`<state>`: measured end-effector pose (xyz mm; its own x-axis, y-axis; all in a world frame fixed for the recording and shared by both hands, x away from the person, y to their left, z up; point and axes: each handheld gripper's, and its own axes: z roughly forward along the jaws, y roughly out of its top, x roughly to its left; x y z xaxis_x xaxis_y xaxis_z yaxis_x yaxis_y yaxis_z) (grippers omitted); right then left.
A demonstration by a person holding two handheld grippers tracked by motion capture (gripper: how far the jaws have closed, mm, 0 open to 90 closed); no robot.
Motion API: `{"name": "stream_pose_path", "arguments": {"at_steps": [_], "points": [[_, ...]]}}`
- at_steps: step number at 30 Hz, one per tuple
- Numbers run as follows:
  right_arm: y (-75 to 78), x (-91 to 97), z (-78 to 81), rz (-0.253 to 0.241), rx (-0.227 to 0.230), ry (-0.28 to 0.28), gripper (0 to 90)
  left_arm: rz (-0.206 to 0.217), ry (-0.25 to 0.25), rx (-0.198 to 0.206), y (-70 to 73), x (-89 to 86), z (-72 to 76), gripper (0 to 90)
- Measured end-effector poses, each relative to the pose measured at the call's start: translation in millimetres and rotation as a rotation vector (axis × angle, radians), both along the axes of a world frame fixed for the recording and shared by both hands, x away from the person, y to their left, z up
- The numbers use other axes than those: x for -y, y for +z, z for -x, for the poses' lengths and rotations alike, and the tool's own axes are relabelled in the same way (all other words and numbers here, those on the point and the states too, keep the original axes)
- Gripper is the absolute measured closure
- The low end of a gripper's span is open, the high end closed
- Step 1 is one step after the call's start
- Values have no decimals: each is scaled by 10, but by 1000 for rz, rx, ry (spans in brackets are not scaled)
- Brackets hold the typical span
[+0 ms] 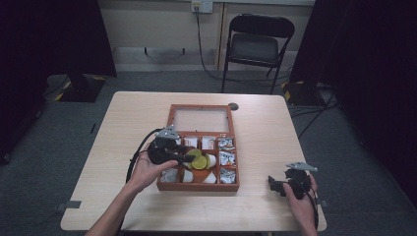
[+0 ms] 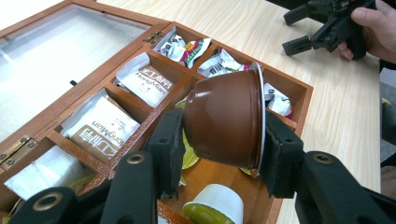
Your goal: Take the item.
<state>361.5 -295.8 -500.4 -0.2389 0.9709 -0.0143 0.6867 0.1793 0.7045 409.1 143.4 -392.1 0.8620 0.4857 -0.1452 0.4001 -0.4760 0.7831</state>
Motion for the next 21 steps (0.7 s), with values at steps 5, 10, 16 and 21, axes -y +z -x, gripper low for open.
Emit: {"name": "stream_pose_path", "arguments": {"at_steps": [5, 10, 16, 21], "points": [[0, 0, 0, 0, 0, 0, 0, 11, 13, 12, 43, -81, -11, 555], [0, 0, 0, 0, 0, 0, 0, 23, 29, 21, 80, -172, -10, 555], [0, 0, 0, 0, 0, 0, 0, 24, 43, 25, 94, -254, -11, 555], [0, 0, 0, 0, 0, 0, 0, 29, 51, 29, 108, -313, -16, 555]]}}
